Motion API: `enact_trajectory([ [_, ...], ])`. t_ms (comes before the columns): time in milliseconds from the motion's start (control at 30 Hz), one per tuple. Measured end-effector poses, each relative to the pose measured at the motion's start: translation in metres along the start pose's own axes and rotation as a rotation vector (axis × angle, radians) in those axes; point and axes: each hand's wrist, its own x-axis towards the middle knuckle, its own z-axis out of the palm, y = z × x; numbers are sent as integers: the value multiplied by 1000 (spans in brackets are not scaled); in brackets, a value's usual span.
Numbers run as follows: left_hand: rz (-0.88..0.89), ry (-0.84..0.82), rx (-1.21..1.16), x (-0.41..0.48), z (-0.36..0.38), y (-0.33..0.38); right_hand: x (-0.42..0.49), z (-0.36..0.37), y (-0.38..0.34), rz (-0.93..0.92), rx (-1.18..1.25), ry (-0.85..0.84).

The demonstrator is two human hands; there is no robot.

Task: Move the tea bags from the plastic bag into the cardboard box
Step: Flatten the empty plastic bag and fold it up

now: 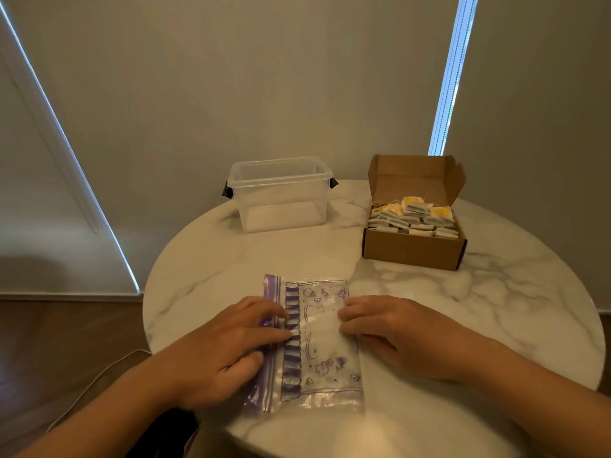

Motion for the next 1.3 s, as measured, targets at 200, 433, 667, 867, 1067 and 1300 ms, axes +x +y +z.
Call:
enact_trajectory([
  [200,34,-65,-44,-23,-1,5,-7,-12,-19,-30,76,-125],
  [433,110,-21,-68,-54,-2,5,-33,-21,-38,22,60,-228],
  [667,226,154,45,-68,22,24,-65,-16,-61,-2,11,-282],
  [867,175,252,-171,-61,21,22,-56,-9,-70,67,175,-28],
  [1067,-45,328,-586,-45,13,24,-23,-18,-65,402,587,51],
  [1300,-323,379,-619,-28,9,21,3,-20,-62,683,716,83],
])
